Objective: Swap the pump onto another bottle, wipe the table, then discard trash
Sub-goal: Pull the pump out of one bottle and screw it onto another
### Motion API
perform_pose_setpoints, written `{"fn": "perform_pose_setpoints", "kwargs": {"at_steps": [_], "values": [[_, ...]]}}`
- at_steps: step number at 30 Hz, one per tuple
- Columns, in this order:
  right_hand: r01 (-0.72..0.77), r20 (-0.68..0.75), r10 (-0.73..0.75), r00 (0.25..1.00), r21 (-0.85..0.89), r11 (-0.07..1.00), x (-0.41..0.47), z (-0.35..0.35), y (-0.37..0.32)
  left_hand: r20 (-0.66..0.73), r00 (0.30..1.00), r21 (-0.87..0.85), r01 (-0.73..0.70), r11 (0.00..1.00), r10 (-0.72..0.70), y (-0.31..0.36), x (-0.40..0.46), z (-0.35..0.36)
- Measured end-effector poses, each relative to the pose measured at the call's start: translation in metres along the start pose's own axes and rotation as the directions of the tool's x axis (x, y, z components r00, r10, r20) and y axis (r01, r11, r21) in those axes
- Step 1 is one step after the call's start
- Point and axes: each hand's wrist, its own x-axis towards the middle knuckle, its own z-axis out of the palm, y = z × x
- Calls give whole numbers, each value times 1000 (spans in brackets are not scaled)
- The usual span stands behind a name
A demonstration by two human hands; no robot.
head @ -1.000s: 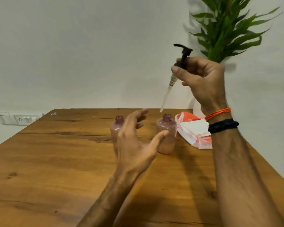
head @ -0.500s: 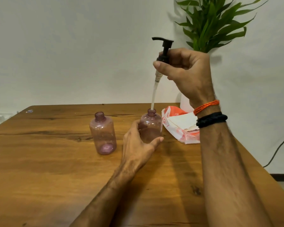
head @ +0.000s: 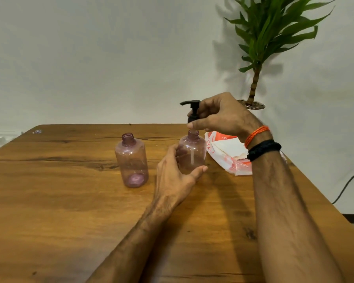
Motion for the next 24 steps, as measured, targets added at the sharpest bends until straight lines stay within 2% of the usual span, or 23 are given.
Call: {"fn": "perform_pose_setpoints", "kwargs": {"at_steps": [4, 9, 11, 14, 16, 18, 21, 24], "values": [[-34, 113, 37, 993, -27, 999, -1, 0, 2, -4, 1000, -1, -9, 1000, 9, 0, 0, 0], [-50, 142, 48, 989, 8, 999, -3, 0, 4, -8, 1000, -11, -14, 1000, 14, -3, -1, 0], [-64, 122, 63, 991, 3, 998, -3, 2, 5, -4, 1000, -11, -17, 1000, 17, -4, -1, 0], [-86, -1, 87, 996, -108, 990, -1, 6, 5, 0, 1000, -5, -16, 1000, 16, -4, -1, -1], [-102, -28, 99, 995, -164, 981, -1, 5, 5, 5, 1000, -7, -17, 1000, 17, -5, -1, 0], [-81, 51, 89, 995, -134, 988, -3, 1, 7, 10, 1000, -8, -17, 1000, 17, -4, -1, 0], [-41, 197, 37, 980, 19, 999, -6, -6, 12, 8, 1000, -19, -12, 1000, 12, -4, -1, 0], [-60, 148, 55, 987, 28, 998, -5, -4, 15, 5, 1000, -15, -10, 1000, 11, -4, -1, -1]]}}
